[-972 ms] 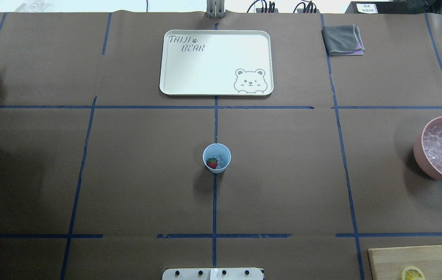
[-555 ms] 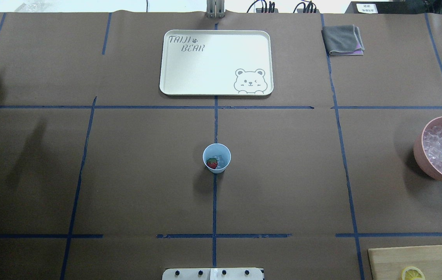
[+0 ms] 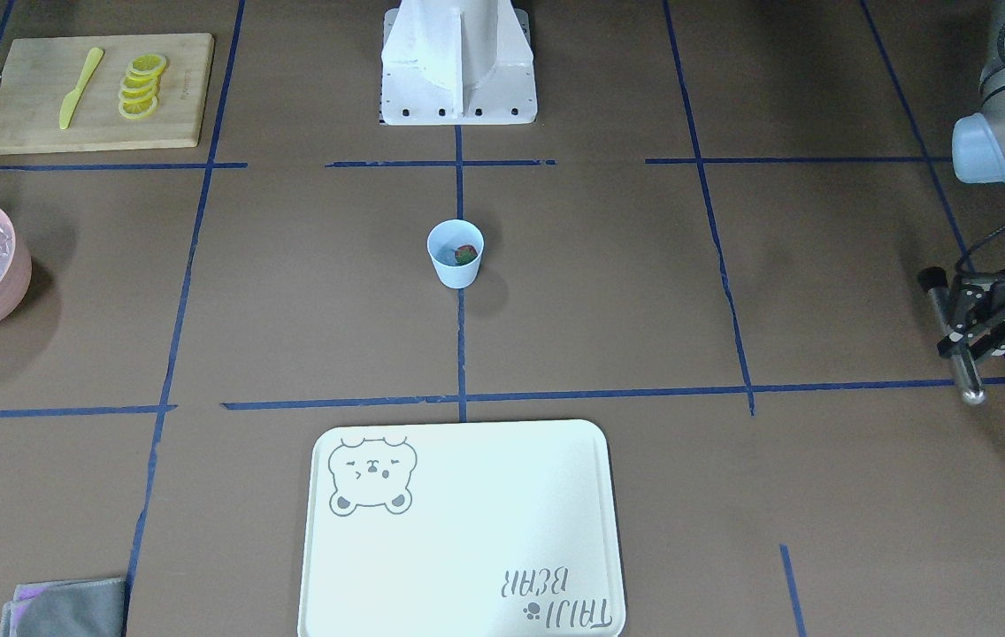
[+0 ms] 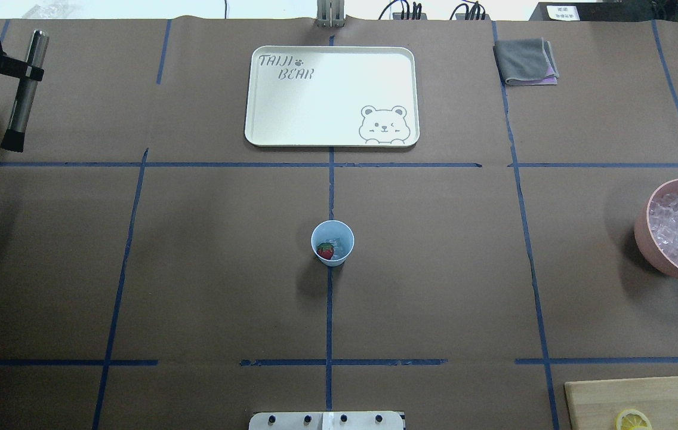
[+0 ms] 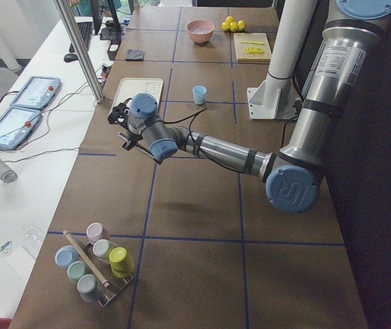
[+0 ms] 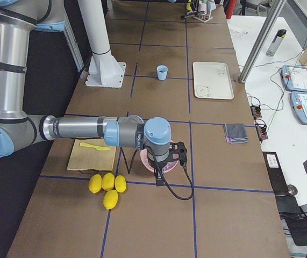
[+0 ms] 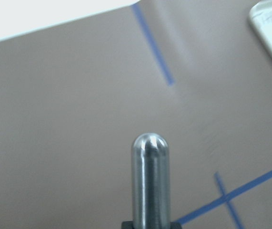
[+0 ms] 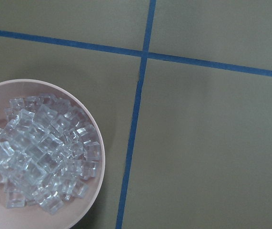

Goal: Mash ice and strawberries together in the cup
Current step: 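Swing the metal pestle with the left gripper over the blue cup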

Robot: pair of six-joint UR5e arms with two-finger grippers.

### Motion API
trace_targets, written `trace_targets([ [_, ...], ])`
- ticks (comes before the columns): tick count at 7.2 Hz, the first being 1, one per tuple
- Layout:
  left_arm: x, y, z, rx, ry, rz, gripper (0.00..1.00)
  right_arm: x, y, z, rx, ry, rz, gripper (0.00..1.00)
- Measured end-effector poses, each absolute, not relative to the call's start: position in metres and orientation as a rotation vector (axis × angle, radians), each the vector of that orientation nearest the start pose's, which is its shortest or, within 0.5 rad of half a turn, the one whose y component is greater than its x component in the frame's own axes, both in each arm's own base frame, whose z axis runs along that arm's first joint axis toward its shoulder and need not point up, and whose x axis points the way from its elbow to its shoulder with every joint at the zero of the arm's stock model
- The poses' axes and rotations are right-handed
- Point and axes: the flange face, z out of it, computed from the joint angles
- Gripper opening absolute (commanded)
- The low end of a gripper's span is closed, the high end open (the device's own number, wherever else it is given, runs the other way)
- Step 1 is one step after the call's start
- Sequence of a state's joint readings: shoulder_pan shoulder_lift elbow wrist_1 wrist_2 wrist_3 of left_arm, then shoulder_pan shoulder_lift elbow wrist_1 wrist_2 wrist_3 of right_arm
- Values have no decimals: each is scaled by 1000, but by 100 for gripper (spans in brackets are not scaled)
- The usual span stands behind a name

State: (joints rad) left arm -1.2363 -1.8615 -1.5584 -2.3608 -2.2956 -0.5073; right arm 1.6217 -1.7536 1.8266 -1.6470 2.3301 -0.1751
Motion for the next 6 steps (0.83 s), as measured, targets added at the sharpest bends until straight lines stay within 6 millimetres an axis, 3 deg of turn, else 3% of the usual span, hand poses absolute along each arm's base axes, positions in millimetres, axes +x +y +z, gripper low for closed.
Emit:
trace_targets([
  [1,142,-597,383,773,1057,276,0,86,-409,623,85,-755,-117,99],
  [2,160,-596,352,888,1094,364,0,86,-409,621,89,-755,-119,100],
  [4,219,-590,294,1140,1126,611,0,86,-410,615,103,-752,-126,100],
  [6,262,-558,270,1334,1199,761,0,86,-410,614,106,-752,-128,100],
])
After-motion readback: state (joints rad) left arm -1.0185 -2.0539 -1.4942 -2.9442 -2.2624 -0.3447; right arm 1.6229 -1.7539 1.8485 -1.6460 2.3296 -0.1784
